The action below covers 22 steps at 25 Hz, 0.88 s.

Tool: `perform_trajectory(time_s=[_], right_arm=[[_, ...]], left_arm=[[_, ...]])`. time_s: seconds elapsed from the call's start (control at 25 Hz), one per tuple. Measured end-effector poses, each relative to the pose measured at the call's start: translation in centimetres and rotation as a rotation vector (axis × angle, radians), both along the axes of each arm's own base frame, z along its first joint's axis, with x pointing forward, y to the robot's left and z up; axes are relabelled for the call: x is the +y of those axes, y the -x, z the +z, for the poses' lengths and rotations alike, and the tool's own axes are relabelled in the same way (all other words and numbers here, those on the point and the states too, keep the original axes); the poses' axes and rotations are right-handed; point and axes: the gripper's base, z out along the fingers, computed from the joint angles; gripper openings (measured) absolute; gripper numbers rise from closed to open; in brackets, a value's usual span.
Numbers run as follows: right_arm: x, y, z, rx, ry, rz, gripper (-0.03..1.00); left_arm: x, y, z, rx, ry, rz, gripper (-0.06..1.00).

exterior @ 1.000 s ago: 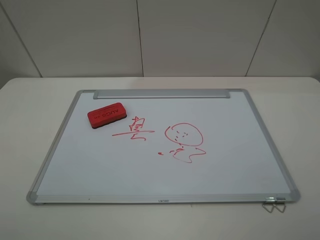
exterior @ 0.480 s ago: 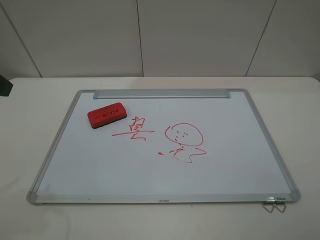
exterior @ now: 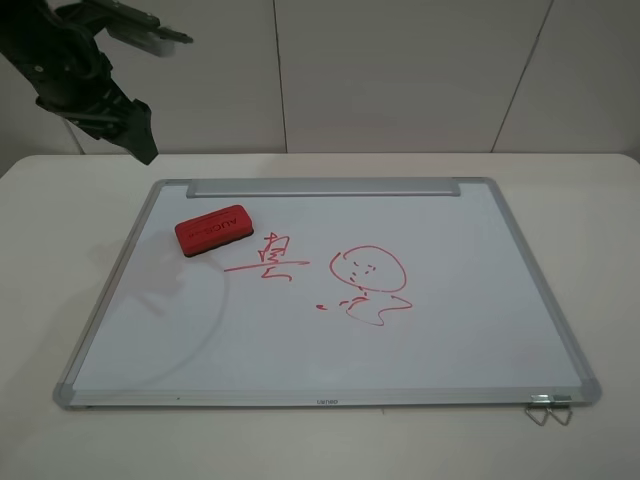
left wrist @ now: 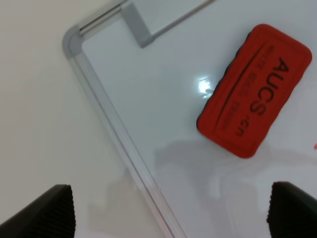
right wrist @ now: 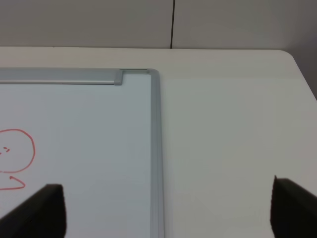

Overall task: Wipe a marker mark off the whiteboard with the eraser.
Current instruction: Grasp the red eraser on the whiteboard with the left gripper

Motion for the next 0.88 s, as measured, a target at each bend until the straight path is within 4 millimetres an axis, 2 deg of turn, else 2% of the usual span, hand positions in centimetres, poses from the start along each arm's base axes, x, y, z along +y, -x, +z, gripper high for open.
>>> perform_trajectory(time_s=[0.2,0.36,0.56,0.88], right_arm=[[0.0,0.0,0.0,0.000,0.000,0.000,0.71],[0.0,0.0,0.0,0.000,0.000,0.000,0.71],[0.0,0.0,0.0,0.000,0.000,0.000,0.71],[0.0,0.0,0.0,0.000,0.000,0.000,0.71]], left_arm=[[-4.2,-3.3,-2.8,0.047,-0.060,-0.204,0.77],[-6.6,-4.2,-5.2,0.085,-0.075,-0.278,0.77],[-7.2,-4.1,-7.9,0.171,-0.108,-0.347,0.77],[-7.5,-4.2,-8.8,0.177,-0.116,-0.381,0.77]])
